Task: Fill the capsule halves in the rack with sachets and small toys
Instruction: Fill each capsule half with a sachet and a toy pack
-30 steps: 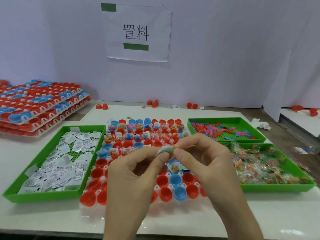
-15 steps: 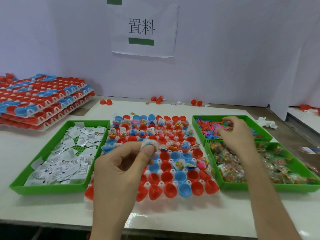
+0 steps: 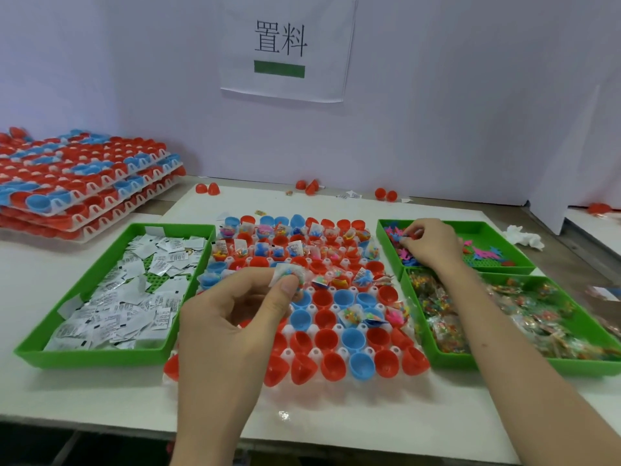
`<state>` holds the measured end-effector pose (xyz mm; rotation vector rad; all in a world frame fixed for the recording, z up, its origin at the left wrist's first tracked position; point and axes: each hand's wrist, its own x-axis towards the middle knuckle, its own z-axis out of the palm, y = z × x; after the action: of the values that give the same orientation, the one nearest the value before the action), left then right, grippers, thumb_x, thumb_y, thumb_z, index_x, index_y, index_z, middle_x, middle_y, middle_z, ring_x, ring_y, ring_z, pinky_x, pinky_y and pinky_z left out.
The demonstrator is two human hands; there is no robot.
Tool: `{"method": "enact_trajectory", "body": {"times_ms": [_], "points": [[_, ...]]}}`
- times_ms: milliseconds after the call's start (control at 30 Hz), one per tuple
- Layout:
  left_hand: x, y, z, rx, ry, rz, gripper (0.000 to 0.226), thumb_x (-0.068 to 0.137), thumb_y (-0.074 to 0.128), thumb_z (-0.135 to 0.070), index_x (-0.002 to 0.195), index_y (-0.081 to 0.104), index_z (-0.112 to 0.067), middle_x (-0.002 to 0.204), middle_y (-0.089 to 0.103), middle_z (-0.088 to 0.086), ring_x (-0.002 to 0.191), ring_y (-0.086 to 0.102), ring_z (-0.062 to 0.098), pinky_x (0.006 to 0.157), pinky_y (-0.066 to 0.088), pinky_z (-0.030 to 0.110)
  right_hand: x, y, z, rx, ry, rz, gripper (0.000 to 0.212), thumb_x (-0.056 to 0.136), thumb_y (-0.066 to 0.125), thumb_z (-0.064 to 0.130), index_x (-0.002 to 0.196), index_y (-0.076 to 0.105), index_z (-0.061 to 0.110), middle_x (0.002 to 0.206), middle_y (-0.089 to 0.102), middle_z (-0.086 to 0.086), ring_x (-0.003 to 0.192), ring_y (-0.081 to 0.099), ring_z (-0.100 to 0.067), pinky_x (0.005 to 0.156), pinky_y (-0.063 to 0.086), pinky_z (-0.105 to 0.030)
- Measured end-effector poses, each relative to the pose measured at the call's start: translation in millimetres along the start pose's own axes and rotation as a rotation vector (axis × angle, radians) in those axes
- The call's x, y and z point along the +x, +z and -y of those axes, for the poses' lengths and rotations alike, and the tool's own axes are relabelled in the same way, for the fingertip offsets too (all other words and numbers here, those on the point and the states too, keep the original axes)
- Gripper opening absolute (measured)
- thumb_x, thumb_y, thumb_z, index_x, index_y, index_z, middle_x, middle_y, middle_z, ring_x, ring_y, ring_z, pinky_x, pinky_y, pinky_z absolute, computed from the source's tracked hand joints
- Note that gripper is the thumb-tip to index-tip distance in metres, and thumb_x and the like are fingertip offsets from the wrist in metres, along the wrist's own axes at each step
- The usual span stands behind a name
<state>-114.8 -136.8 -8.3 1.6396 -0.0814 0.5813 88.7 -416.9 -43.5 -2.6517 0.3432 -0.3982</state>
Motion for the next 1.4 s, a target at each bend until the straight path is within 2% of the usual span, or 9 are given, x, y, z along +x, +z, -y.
{"method": "enact_trajectory", "body": {"times_ms": [133, 233, 433, 567, 700, 833, 933, 1100, 1400], "points": [[-1, 1, -3, -0.025, 0.007, 0.021, 0.012, 0.074, 0.069, -0.046, 0.079, 0.076, -0.039, 0.074, 0.074, -0.004, 0.068, 0.07, 0.013, 0.066, 0.059, 0.027, 2, -2, -5, 0.073, 0.023, -0.052, 0.017, 0.094, 0.067, 0.031, 0.098, 0.078, 0.019, 0.101, 0.075, -0.002, 0.102, 0.064, -0.026, 0.098, 0.048, -0.05], [-1, 1, -3, -0.034, -0.002, 0.022, 0.013, 0.071, 0.068, -0.048, 0.079, 0.076, -0.041, 0.072, 0.074, -0.005, 0.067, 0.07, 0.012, 0.065, 0.058, 0.025, 4, -1, -9, 0.106, 0.036, -0.127, 0.019, 0.096, 0.064, 0.027, 0.099, 0.08, 0.017, 0.097, 0.077, -0.005, 0.084, 0.062, -0.02, 0.081, 0.051, -0.036], [2, 2, 1, -0.061, -0.024, 0.039, 0.019, 0.065, 0.069, -0.051, 0.078, 0.077, -0.04, 0.074, 0.075, -0.001, 0.069, 0.071, 0.019, 0.069, 0.059, 0.033, 4, -11, -4, 0.193, 0.017, -0.253, 0.021, 0.097, 0.064, 0.026, 0.092, 0.081, 0.014, 0.072, 0.073, 0.0, 0.057, 0.056, -0.006, 0.056, 0.036, -0.02], [3, 0, 0, -0.065, -0.017, 0.054, 0.017, 0.066, 0.069, -0.049, 0.076, 0.077, -0.038, 0.073, 0.075, -0.002, 0.069, 0.071, 0.018, 0.069, 0.059, 0.031, -15, -39, 15, 0.259, -0.085, -0.195, 0.02, 0.095, 0.066, 0.022, 0.089, 0.081, 0.01, 0.071, 0.074, -0.001, 0.071, 0.069, -0.018, 0.07, 0.046, -0.027], [4, 2, -3, -0.113, -0.037, 0.058, 0.02, 0.063, 0.069, -0.047, 0.077, 0.078, -0.035, 0.07, 0.074, 0.001, 0.063, 0.07, 0.012, 0.063, 0.057, 0.019, -74, -79, 53, 0.585, -0.241, -0.099, 0.009, 0.092, 0.071, 0.028, 0.092, 0.079, 0.024, 0.068, 0.074, 0.01, 0.056, 0.068, -0.008, 0.053, 0.047, -0.01], [2, 5, -12, -0.165, -0.026, 0.064, 0.014, 0.061, 0.071, -0.038, 0.073, 0.079, -0.037, 0.068, 0.073, 0.004, 0.06, 0.07, 0.011, 0.059, 0.054, 0.014, -157, -101, 84, 0.882, -0.333, -0.071, 0.02, 0.075, 0.068, 0.044, 0.088, 0.077, 0.033, 0.071, 0.075, 0.01, 0.052, 0.067, -0.008, 0.057, 0.052, -0.011], [-2, 8, -18, -0.189, 0.019, 0.092, 0.014, 0.06, 0.073, -0.037, 0.072, 0.079, -0.041, 0.073, 0.075, 0.003, 0.063, 0.071, 0.014, 0.059, 0.055, 0.015, -191, -99, 96, 1.025, -0.348, -0.027, 0.016, 0.066, 0.072, 0.039, 0.079, 0.08, 0.034, 0.07, 0.075, 0.006, 0.049, 0.065, -0.011, 0.053, 0.053, -0.015], [-5, 15, -23, -0.24, 0.071, 0.134, 0.015, 0.06, 0.075, -0.031, 0.074, 0.081, -0.033, 0.071, 0.074, 0.006, 0.059, 0.071, 0.015, 0.058, 0.055, 0.017, -209, -93, 96, 1.083, -0.415, 0.012, 0.017, 0.074, 0.071, 0.027, 0.087, 0.082, 0.031, 0.078, 0.077, 0.006, 0.064, 0.073, -0.012, 0.06, 0.057, -0.016], [-5, 18, -26, -0.251, 0.097, 0.13, 0.025, 0.059, 0.075, -0.024, 0.078, 0.08, -0.04, 0.071, 0.075, 0.005, 0.06, 0.072, 0.017, 0.057, 0.057, 0.018, -215, -100, 96, 1.078, -0.443, 0.074, 0.014, 0.074, 0.072, 0.028, 0.084, 0.08, 0.034, 0.082, 0.078, 0.008, 0.074, 0.075, -0.011, 0.068, 0.059, -0.02]]}}
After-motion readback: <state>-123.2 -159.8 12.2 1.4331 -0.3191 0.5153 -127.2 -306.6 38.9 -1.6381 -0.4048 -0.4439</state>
